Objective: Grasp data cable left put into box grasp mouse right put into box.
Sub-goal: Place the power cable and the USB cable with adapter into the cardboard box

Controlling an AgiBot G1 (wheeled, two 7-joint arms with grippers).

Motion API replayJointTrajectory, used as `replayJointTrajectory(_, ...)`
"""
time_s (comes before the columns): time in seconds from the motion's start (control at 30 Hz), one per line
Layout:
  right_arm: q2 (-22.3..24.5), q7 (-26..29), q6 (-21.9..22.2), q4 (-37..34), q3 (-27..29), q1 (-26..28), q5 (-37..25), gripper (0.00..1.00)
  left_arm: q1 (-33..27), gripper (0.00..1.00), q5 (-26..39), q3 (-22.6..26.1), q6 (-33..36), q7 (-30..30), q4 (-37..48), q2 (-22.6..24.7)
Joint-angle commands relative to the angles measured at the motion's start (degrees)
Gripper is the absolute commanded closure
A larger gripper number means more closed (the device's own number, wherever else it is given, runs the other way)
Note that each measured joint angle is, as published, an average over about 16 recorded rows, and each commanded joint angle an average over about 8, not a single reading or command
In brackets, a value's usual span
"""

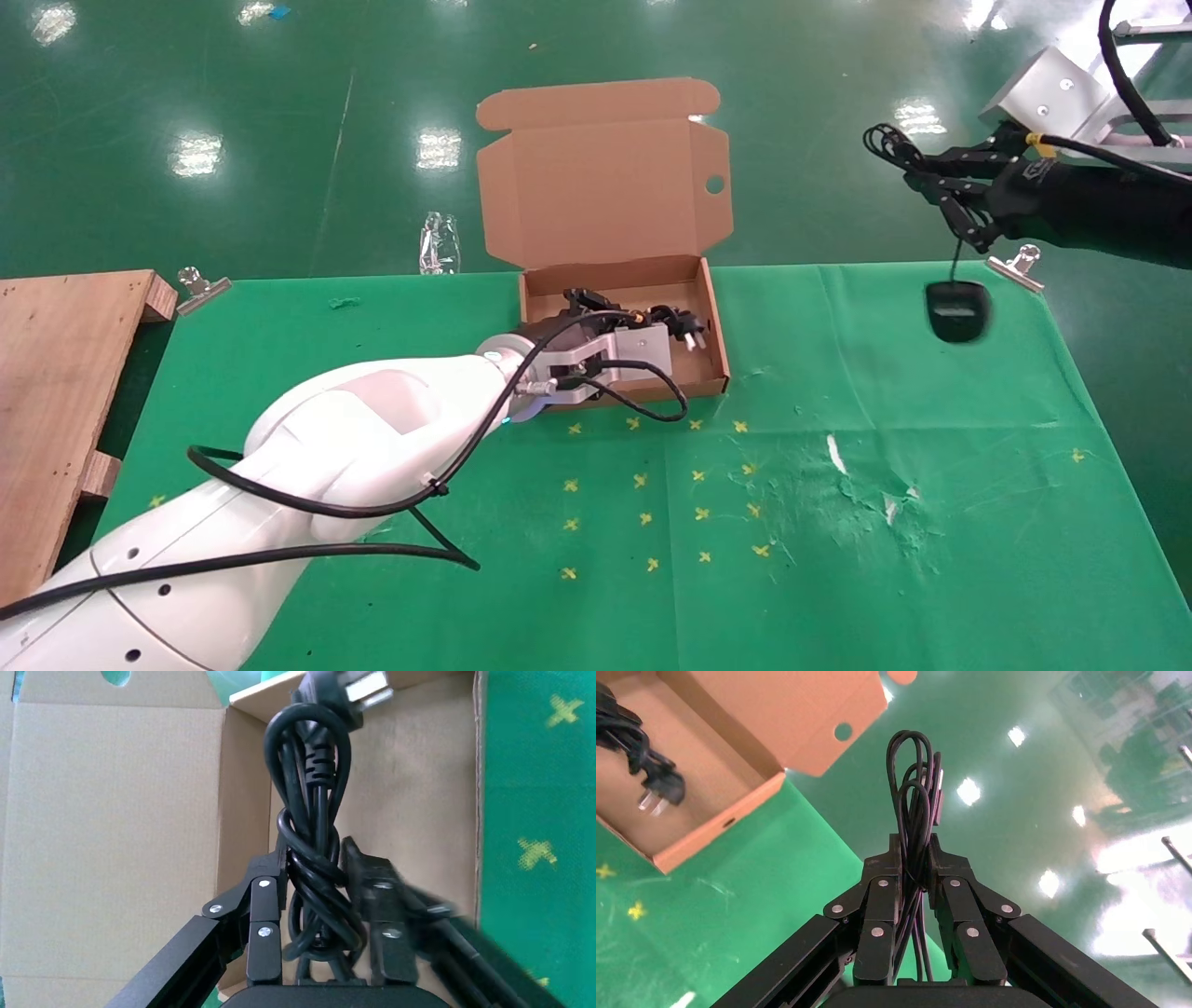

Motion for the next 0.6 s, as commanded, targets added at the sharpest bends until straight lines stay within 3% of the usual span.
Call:
replayJointTrajectory(0.03,-0.18,-0.26,0.13,0.0,0.11,0.2,0.32,1.0,-0.34,0.0,0.62,1.44,-0.24,-1.49,0.04,0.03)
replayJointTrajectory(0.23,-1.87,-0.61,-0.19,0.08,-0.37,1.33,0.29,1.0,-2.29,0.0,0.12,0.57,-0.23,-6.32,-0.03,-2.17)
replayJointTrajectory(0.47,-5.23,-1.95,-0.18,-0.05,-1.45,2.14,0.69,1.0,-5.59,0.0,-1.57,-5.9,2.17,-12.99,0.19,-10.64)
replayJointTrajectory(0.6,-7.22,-2.82,-0.06,-0.21,-2.15,1.79,1.41,1.0,-7.15,0.0,1.68,-8.24,2.93,-15.58,2.38,-14.3)
